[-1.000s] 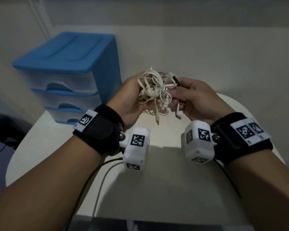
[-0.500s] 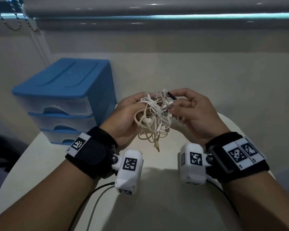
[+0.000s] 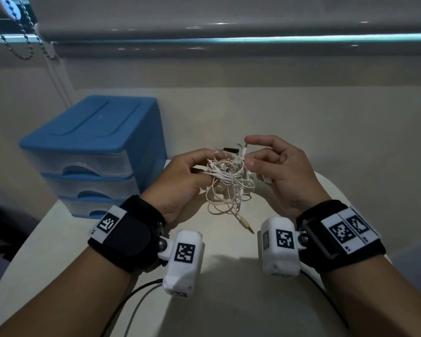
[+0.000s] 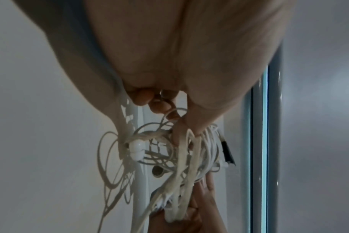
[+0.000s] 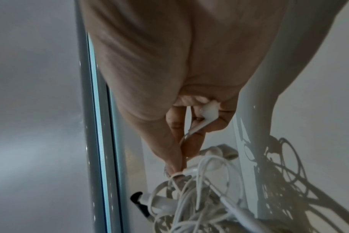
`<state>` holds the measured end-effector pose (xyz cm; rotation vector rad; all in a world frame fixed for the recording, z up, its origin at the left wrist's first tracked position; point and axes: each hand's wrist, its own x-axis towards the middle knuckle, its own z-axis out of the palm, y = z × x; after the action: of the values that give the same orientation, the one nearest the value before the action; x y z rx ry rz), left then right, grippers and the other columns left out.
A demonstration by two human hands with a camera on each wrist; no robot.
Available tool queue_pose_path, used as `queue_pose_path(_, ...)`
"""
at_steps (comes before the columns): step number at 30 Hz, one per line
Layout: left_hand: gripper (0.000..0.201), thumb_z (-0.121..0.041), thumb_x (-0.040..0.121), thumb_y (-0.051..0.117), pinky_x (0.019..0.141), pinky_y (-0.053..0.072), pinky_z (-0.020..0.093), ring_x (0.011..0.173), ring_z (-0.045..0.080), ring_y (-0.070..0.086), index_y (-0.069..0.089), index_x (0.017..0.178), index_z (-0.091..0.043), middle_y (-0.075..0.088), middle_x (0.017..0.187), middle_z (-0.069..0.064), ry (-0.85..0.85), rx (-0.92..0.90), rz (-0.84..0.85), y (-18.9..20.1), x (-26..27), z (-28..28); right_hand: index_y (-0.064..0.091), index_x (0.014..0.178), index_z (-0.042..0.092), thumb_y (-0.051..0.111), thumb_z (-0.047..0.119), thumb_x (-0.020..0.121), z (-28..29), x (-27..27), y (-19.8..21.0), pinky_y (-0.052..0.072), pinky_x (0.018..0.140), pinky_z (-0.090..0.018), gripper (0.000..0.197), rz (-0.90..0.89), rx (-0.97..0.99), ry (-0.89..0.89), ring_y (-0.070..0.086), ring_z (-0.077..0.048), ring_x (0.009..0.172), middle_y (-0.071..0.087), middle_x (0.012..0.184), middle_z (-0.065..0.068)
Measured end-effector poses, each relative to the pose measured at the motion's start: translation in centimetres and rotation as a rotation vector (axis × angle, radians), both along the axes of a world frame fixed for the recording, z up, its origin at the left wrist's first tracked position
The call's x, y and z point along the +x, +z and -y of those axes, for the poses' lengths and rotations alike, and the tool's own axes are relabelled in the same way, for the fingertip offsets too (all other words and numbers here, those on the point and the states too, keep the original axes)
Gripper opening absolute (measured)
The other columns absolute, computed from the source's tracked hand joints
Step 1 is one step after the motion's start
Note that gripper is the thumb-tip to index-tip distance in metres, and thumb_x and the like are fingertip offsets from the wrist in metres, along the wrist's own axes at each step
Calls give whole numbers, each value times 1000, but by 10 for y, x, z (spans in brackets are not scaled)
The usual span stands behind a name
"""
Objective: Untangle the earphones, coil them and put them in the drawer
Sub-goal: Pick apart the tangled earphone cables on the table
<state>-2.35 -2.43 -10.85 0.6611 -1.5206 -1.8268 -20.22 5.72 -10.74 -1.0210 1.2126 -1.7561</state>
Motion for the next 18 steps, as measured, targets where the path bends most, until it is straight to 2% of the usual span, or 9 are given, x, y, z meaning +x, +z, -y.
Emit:
queue_pose_path(2,43,21,78,53,69,56,34,86,31,64,71,109,-4,69,104,24,-3,12,13,2,0,-1,70,117,8,72,-12,81,0,-1,-1,43,57,-15,42,1,5,-8,56,-5,53,73,76,-5)
queue_pose_path(4,44,4,68,50,65,46,32,85,27,58,72,105,-7,68,100,16,3,24,23,3,1,-1,69,118,7,71,-13,81,0,-1,0,44,55,-15,42,3,7,-11,56,-5,52,73,77,-7)
queue_pose_path(5,43,-4,68,50,69,42,34,88,26,57,72,104,-7,67,100,13,8,37,21,4,2,-1,69,118,7,71,-13,81,0,-1,0,43,54,-14,42,-2,8,-10,55,-5,52,73,77,-7)
queue_pose_path(7,36,-17,78,54,83,38,39,96,27,53,71,108,-7,64,102,13,27,70,4,4,2,1,69,118,7,70,-14,81,0,-1,0,42,53,-13,42,-7,10,3,53,-4,50,72,76,-7)
queue_pose_path(9,28,-25,90,62,85,39,44,96,30,52,69,109,-5,61,100,15,35,64,-6,3,1,2,69,117,6,69,-15,81,-1,1,1,42,52,-13,42,2,10,28,52,-4,49,71,76,-8)
queue_pose_path(12,27,-24,86,76,87,52,50,90,31,63,68,102,-4,67,98,18,-1,-57,57,0,0,3,67,117,0,64,-20,83,-3,4,3,47,50,-16,39,39,5,70,58,-6,49,67,80,-15)
queue_pose_path(15,31,-22,79,82,96,50,62,97,37,65,71,103,-6,68,100,20,-17,-116,76,-3,-1,3,69,116,2,65,-18,83,-3,4,4,54,55,-25,39,49,4,101,65,-12,57,69,82,-15)
queue_pose_path(16,27,-19,78,81,93,50,61,95,37,64,71,100,-6,67,97,20,-19,-117,66,-3,-1,2,70,116,4,67,-17,83,-3,4,3,56,58,-30,39,45,7,109,67,-16,62,70,83,-14)
queue_pose_path(18,13,-11,79,75,85,47,51,89,33,61,72,91,-7,65,90,18,0,-134,66,-2,-2,3,71,116,6,68,-16,82,-2,4,1,57,62,-34,40,36,12,123,68,-19,67,71,83,-14)
